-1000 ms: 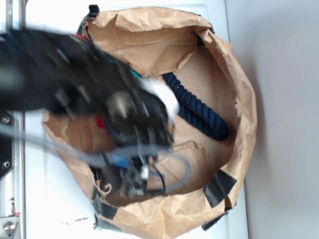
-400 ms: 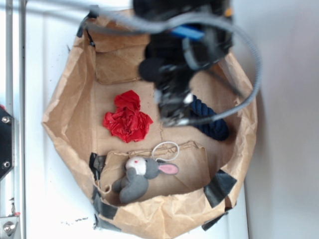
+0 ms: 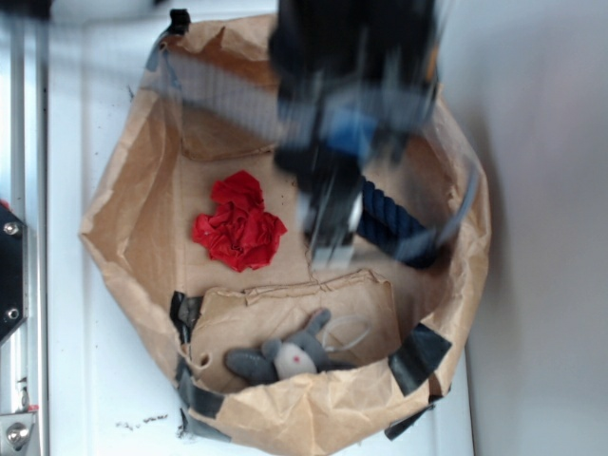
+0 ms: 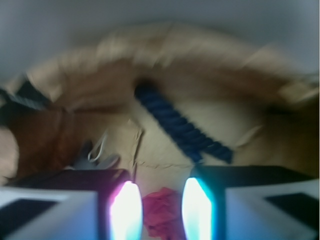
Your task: Grab the gray animal.
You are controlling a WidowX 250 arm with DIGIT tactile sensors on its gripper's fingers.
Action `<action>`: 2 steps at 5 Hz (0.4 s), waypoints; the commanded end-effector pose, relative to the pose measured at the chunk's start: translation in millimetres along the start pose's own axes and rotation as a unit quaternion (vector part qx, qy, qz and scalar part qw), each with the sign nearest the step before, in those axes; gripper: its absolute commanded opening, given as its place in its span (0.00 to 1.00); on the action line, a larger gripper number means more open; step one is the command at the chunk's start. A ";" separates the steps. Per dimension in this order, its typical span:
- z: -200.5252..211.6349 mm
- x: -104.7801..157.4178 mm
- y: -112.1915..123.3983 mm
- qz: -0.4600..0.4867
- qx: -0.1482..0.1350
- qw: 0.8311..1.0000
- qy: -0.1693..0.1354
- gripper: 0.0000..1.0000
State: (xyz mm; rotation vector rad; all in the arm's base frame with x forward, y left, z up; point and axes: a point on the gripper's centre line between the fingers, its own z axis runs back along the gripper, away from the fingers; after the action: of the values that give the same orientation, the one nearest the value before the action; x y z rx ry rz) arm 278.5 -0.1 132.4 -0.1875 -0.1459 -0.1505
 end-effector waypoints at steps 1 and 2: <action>-41.2 -6.4 -38.2 0.048 -0.016 0.998 -0.039 1.00; -66.9 -28.6 -67.5 0.028 -0.015 0.999 -0.023 1.00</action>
State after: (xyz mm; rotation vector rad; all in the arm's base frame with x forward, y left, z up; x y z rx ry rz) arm 249.0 -70.3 58.8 -0.2267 -0.1546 -0.0753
